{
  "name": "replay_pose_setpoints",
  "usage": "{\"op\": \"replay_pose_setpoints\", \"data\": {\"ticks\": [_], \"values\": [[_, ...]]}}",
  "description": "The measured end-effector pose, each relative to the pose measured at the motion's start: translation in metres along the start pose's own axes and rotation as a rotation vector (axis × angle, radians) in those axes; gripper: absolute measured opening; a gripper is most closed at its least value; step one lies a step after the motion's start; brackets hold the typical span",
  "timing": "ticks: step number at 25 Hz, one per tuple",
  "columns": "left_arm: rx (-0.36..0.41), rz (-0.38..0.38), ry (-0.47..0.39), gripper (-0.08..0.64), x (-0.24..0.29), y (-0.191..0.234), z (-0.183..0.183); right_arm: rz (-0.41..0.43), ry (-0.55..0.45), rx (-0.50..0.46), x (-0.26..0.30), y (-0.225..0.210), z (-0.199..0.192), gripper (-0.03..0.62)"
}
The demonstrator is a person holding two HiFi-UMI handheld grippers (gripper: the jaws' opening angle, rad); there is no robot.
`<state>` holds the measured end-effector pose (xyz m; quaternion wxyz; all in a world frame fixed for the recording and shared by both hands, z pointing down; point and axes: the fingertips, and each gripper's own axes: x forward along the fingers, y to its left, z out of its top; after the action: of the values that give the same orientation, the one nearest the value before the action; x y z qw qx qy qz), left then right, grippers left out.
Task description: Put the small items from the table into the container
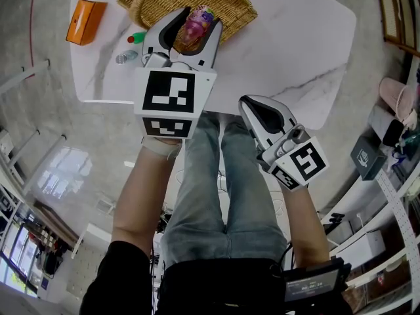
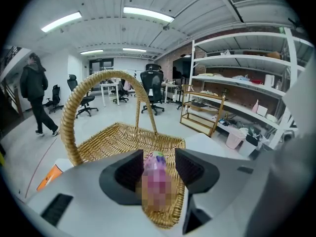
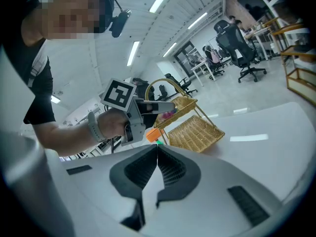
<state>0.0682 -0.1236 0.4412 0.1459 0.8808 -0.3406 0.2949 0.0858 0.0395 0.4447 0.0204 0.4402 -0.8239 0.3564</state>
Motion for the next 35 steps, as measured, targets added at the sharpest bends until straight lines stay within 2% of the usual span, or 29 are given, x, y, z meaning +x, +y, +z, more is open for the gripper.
{"op": "replay_pose_setpoints", "data": {"ticks": [13,19,26,30,35], "values": [[0.016,0.011,-0.030,0.190,-0.011,-0.002,0.006,0.001,-0.004,-0.008,-0.005,0.003,0.000,0.009],[0.025,0.001,-0.122,0.190,-0.030,-0.007,0.015,0.014,-0.009,-0.033,-0.003,0.010,0.005,0.009],[0.042,-0.009,-0.299,0.189,-0.086,-0.009,0.023,0.058,-0.012,-0.117,0.005,0.031,0.016,0.009],[0.078,-0.011,-0.315,0.187,-0.118,-0.004,0.004,0.118,-0.025,-0.174,0.017,0.054,0.029,0.009],[-0.003,0.001,-0.334,0.151,-0.164,0.006,-0.033,0.224,-0.041,-0.300,0.032,0.096,0.044,0.009]]}}
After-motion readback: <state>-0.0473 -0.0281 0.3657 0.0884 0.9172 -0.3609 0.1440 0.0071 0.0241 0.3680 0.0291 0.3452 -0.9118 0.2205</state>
